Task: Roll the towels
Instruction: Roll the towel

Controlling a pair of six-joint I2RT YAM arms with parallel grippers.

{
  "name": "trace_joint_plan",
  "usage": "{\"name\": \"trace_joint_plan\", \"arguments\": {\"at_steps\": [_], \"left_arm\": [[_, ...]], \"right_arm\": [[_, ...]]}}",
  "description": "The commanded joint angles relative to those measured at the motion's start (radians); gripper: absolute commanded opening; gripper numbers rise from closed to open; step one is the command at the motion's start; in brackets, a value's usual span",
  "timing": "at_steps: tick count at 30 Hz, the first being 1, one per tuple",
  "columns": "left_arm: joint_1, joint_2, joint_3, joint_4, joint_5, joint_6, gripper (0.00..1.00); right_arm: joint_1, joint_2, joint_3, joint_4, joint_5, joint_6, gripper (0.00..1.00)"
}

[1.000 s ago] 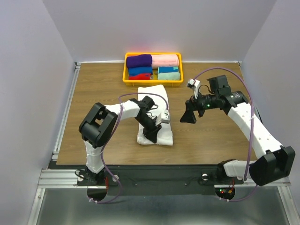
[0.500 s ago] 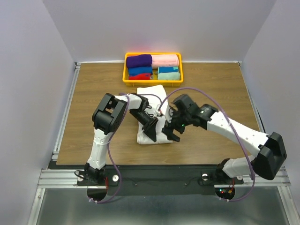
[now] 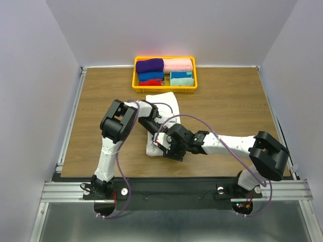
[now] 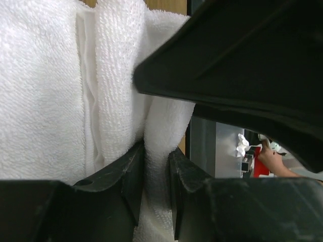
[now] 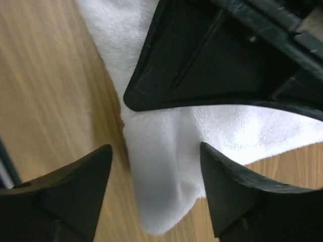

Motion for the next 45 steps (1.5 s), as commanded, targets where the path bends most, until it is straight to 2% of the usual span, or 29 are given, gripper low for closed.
{"name": "trace_joint_plan", "arguments": {"at_steps": [1, 4, 6, 7, 8, 14, 17, 21, 22, 24, 27, 28, 31, 32, 33, 34, 35, 36, 38, 39, 45], "left_arm": [[0.015, 0.042, -0.002, 0.038, -0.150, 0.056, 0.37], [0.026, 0.013, -0.003, 0.033, -0.139, 0.063, 0.39], [0.034, -0.031, -0.020, 0.035, -0.133, 0.066, 0.46], [0.037, -0.051, -0.031, 0.036, -0.132, 0.066, 0.49], [0.046, -0.071, -0.052, 0.035, -0.129, 0.079, 0.55], [0.104, -0.225, -0.102, 0.051, -0.168, 0.068, 0.64], [0.175, -0.275, -0.083, 0.058, -0.216, 0.060, 0.66], [0.325, -0.341, -0.043, 0.071, -0.248, 0.045, 0.71], [0.369, -0.390, -0.048, 0.084, -0.268, 0.031, 0.72], [0.391, -0.459, -0.095, 0.156, -0.303, 0.013, 0.74], [0.376, -0.724, -0.236, 0.320, -0.398, -0.029, 0.76], [0.341, -0.780, -0.273, 0.393, -0.455, -0.038, 0.76], [0.229, -0.990, -0.431, 0.481, -0.567, -0.043, 0.77], [0.118, -1.044, -0.518, 0.546, -0.646, -0.046, 0.78], [0.070, -1.146, -0.563, 0.579, -0.687, -0.041, 0.78], [-0.039, -1.195, -0.655, 0.658, -0.764, -0.044, 0.82], [-0.040, -1.238, -0.655, 0.659, -0.797, -0.044, 0.82], [-0.128, -1.300, -0.731, 0.721, -0.831, -0.041, 0.84], [-0.213, -1.331, -0.786, 0.771, -0.932, -0.027, 0.86], [-0.300, -1.345, -0.827, 0.791, -0.995, -0.014, 0.86], [-0.511, -1.287, -0.895, 0.912, -1.103, 0.026, 0.88]], "right_arm": [[0.007, 0.037, -0.033, 0.133, 0.029, -0.011, 0.62], [0.006, 0.044, -0.062, 0.135, -0.024, 0.015, 0.38], [-0.011, 0.021, -0.089, 0.118, -0.102, 0.035, 0.21], [-0.019, 0.014, -0.089, 0.104, -0.129, 0.044, 0.08], [-0.029, 0.013, -0.086, 0.063, -0.187, 0.050, 0.01], [-0.144, 0.048, -0.018, -0.110, -0.410, 0.049, 0.01], [-0.192, 0.073, 0.017, -0.173, -0.505, 0.056, 0.01], [-0.244, 0.141, 0.069, -0.236, -0.627, 0.078, 0.00], [-0.271, 0.160, 0.081, -0.250, -0.660, 0.082, 0.01], [-0.293, 0.226, 0.121, -0.281, -0.724, 0.093, 0.01], [-0.338, 0.307, 0.169, -0.322, -0.806, 0.102, 0.01], [-0.347, 0.332, 0.183, -0.333, -0.827, 0.105, 0.01], [-0.376, 0.416, 0.232, -0.383, -0.901, 0.095, 0.01], [-0.382, 0.457, 0.246, -0.415, -0.916, 0.085, 0.00], [-0.385, 0.474, 0.275, -0.431, -0.923, 0.075, 0.01], [-0.390, 0.490, 0.289, -0.461, -0.930, 0.069, 0.01], [-0.391, 0.510, 0.304, -0.462, -0.930, 0.064, 0.01], [-0.394, 0.537, 0.318, -0.492, -0.938, 0.059, 0.00], [-0.401, 0.563, 0.348, -0.527, -0.952, 0.056, 0.01], [-0.405, 0.585, 0.362, -0.534, -0.967, 0.056, 0.01], [-0.417, 0.648, 0.410, -0.604, -0.992, 0.035, 0.01]]}}
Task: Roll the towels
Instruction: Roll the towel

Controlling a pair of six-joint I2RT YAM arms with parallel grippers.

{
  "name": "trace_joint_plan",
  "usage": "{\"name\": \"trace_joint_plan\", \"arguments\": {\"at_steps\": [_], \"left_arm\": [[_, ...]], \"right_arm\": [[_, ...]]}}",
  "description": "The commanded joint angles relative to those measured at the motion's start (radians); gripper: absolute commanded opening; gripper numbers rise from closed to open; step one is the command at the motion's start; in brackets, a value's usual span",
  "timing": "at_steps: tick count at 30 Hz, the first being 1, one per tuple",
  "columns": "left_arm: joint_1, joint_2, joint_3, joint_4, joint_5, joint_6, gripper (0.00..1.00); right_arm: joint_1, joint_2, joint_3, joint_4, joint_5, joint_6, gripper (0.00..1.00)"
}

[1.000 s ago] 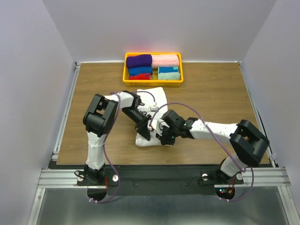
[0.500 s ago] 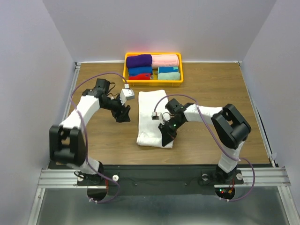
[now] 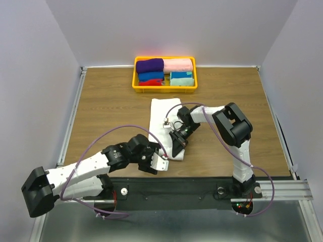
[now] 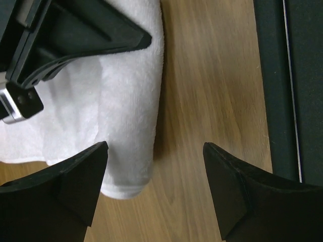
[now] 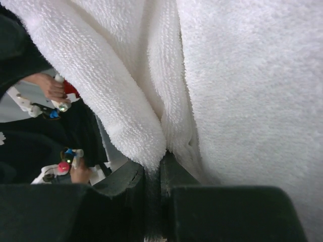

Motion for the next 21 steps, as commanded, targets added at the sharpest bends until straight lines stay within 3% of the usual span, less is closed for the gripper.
{"name": "trace_joint_plan", "arguments": {"at_steps": [1, 5, 11, 14, 17, 19, 21], "left_arm": [[-0.097, 0.053, -0.013, 0.169, -0.146, 0.045, 0.88], [-0.163, 0.151, -0.025, 0.273, -0.212, 0.074, 0.88], [-0.178, 0.272, -0.068, 0.365, -0.257, 0.121, 0.86], [-0.180, 0.323, -0.102, 0.381, -0.309, 0.145, 0.76], [-0.178, 0.374, -0.088, 0.353, -0.309, 0.091, 0.53], [-0.172, 0.387, -0.052, 0.309, -0.277, 0.022, 0.47], [-0.160, 0.390, 0.017, 0.209, -0.156, -0.021, 0.41]], "right_arm": [[-0.008, 0.059, 0.036, -0.093, 0.016, -0.058, 0.01], [-0.017, 0.110, 0.071, -0.136, 0.009, -0.080, 0.01], [-0.031, 0.160, 0.120, -0.212, -0.021, -0.126, 0.01], [-0.035, 0.185, 0.152, -0.278, -0.039, -0.181, 0.02], [-0.038, 0.194, 0.172, -0.331, -0.034, -0.215, 0.03], [-0.049, 0.188, 0.175, -0.335, -0.028, -0.221, 0.06], [-0.060, 0.164, 0.183, -0.338, -0.008, -0.221, 0.16]]}}
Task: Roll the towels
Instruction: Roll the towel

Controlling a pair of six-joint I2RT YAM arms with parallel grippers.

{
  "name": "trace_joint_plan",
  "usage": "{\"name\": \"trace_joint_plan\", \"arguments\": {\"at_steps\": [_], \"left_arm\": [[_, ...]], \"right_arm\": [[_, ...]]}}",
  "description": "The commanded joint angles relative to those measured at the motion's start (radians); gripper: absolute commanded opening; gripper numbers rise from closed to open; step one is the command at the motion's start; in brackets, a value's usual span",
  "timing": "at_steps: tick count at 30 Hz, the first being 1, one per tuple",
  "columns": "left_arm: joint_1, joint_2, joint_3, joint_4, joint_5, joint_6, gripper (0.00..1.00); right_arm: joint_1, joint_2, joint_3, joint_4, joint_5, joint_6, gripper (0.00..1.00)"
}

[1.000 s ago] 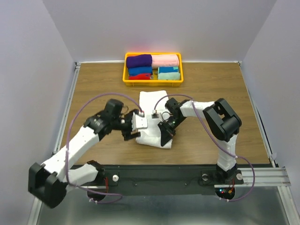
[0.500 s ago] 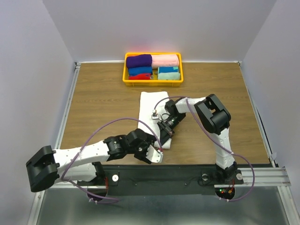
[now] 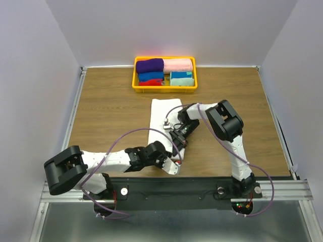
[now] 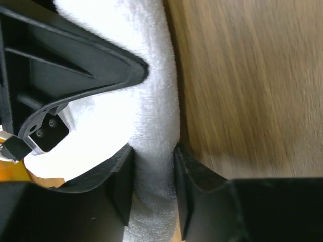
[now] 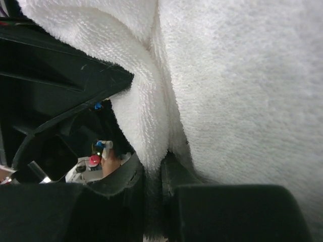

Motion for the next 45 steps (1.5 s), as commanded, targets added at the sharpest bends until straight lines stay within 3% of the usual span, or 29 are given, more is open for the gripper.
{"name": "trace_joint_plan", "arguments": {"at_steps": [1, 4, 5, 7, 10, 16, 24, 27, 32, 37, 45], "left_arm": [[0.031, 0.028, 0.088, -0.231, 0.196, -0.162, 0.39], [0.060, 0.065, 0.154, -0.296, 0.274, -0.197, 0.30], [0.071, 0.077, 0.167, -0.311, 0.313, -0.204, 0.29], [0.108, 0.121, 0.211, -0.379, 0.357, -0.198, 0.27], [0.172, 0.189, 0.288, -0.463, 0.483, -0.230, 0.26], [0.314, 0.319, 0.441, -0.595, 0.653, -0.231, 0.27], [0.473, 0.546, 0.664, -0.857, 0.896, -0.105, 0.29], [0.512, 0.640, 0.707, -0.928, 0.934, -0.085, 0.31], [0.572, 0.816, 0.846, -1.142, 1.012, 0.036, 0.35], [0.608, 0.916, 0.931, -1.178, 0.980, 0.057, 0.36], [0.628, 0.996, 1.006, -1.241, 0.963, 0.080, 0.39]], "right_arm": [[-0.043, -0.024, 0.023, -0.035, 0.081, -0.058, 0.32], [-0.109, -0.082, 0.068, -0.033, 0.120, -0.035, 0.49], [-0.131, -0.097, 0.083, -0.033, 0.130, -0.026, 0.60], [-0.190, -0.145, 0.147, -0.033, 0.174, -0.012, 0.67], [-0.272, -0.215, 0.236, -0.035, 0.231, 0.020, 0.92], [-0.413, -0.421, 0.257, 0.008, 0.297, 0.013, 1.00], [-0.410, -0.772, 0.004, 0.094, 0.470, -0.086, 1.00], [-0.366, -0.846, -0.058, 0.133, 0.492, -0.115, 1.00], [-0.128, -0.943, -0.193, 0.303, 0.672, -0.070, 1.00], [0.196, -0.953, -0.337, 0.538, 0.975, -0.067, 0.99], [0.458, -0.840, -0.524, 0.877, 1.223, -0.115, 0.96]]}}
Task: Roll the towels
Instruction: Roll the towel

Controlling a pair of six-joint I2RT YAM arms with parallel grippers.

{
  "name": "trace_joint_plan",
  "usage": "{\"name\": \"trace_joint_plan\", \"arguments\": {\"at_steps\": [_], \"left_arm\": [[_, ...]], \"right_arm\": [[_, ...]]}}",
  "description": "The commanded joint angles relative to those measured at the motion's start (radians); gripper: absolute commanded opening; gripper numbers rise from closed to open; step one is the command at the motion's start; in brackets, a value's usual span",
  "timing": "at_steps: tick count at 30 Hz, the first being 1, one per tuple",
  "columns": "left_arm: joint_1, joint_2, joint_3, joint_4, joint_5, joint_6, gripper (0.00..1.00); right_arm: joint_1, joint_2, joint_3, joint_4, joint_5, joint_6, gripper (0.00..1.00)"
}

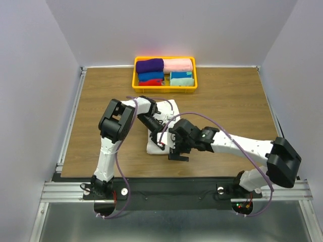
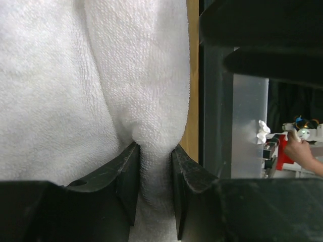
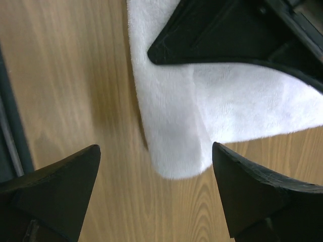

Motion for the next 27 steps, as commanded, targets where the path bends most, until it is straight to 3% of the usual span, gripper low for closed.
{"name": "trace_joint_plan", "arguments": {"at_steps": [1, 6, 9, 10, 11, 12, 14, 17, 23, 27], "left_arm": [[0.007, 0.059, 0.005, -0.016, -0.197, 0.065, 0.39], [0.018, 0.079, 0.003, -0.014, -0.196, 0.074, 0.39], [0.019, 0.084, 0.003, -0.014, -0.191, 0.076, 0.39], [0.022, 0.082, 0.006, -0.014, -0.189, 0.079, 0.39], [0.024, 0.081, 0.006, -0.014, -0.188, 0.079, 0.40], [0.025, 0.072, 0.008, -0.014, -0.186, 0.079, 0.41], [0.032, 0.055, 0.008, -0.011, -0.186, 0.077, 0.47], [0.036, -0.008, 0.006, -0.005, -0.182, 0.073, 0.56], [0.067, -0.139, 0.046, 0.008, -0.289, 0.048, 0.62], [0.160, -0.188, 0.096, 0.010, -0.353, 0.037, 0.63]], "right_arm": [[0.081, 0.071, -0.043, 0.258, 0.211, -0.045, 0.95], [0.134, 0.136, -0.080, 0.362, 0.225, -0.063, 0.91], [0.136, 0.180, -0.101, 0.402, 0.238, -0.088, 0.79], [0.138, 0.189, -0.104, 0.409, 0.231, -0.091, 0.73], [0.138, 0.198, -0.107, 0.410, 0.224, -0.091, 0.56], [0.138, 0.202, -0.106, 0.409, 0.210, -0.080, 0.48], [0.138, 0.200, -0.106, 0.406, 0.189, -0.047, 0.34], [0.138, 0.197, -0.088, 0.326, 0.112, -0.011, 0.04], [0.113, 0.232, -0.025, 0.053, -0.081, 0.059, 0.00], [0.075, 0.243, -0.009, -0.039, -0.173, 0.101, 0.01]]}}
